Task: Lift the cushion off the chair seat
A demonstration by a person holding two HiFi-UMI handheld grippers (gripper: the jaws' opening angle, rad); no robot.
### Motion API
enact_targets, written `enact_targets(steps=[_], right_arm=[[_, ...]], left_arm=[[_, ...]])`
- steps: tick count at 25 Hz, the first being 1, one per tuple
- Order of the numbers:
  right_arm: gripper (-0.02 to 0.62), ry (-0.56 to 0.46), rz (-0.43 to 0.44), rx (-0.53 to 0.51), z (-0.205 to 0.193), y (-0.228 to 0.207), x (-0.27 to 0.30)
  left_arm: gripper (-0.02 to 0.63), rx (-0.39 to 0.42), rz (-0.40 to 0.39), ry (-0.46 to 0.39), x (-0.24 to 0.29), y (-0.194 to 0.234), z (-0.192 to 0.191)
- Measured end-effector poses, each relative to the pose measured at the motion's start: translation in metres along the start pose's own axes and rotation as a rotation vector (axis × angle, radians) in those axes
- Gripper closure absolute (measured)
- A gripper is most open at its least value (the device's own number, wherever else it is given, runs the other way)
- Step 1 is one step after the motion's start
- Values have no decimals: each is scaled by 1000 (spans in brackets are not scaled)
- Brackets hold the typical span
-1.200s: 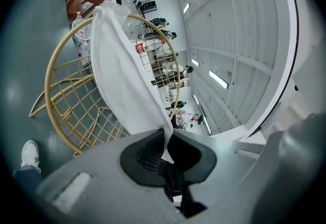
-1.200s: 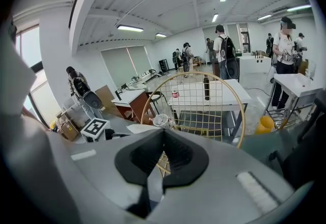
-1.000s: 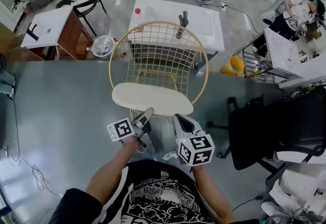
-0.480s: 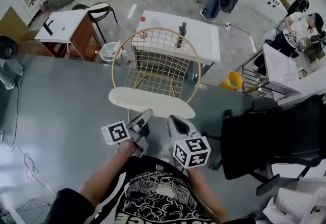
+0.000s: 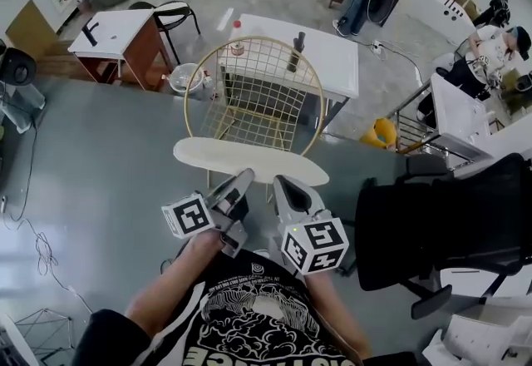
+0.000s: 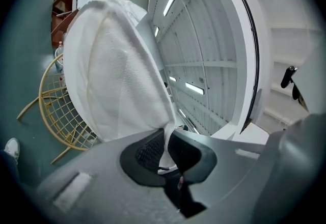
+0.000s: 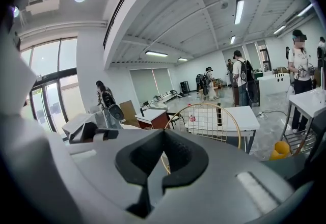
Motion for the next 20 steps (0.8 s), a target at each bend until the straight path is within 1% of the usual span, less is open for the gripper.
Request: enact_targets(steps=[10, 12, 15, 20], right_arm=[[597, 4, 24, -4, -5, 3, -12], [597, 7, 26, -4, -4, 2, -9], [598, 12, 25, -3, 0, -3, 0], [597, 8, 26, -13, -11, 8, -17]], left_arm=[[581, 8, 14, -7, -7, -7, -11], [581, 11, 4, -7, -3, -6, -8], [581, 3, 18, -7, 5, -1, -1], [581, 11, -31, -20, -9, -10, -13]])
Point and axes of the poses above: the fingertips, and each gripper's own axes: x forward along the fingers, y to its left, z out of its top, the point moved 4 cm from there along -x, backward along the fingers, and after that the axes turned 11 degrees about -z, right-handed, at the moved point
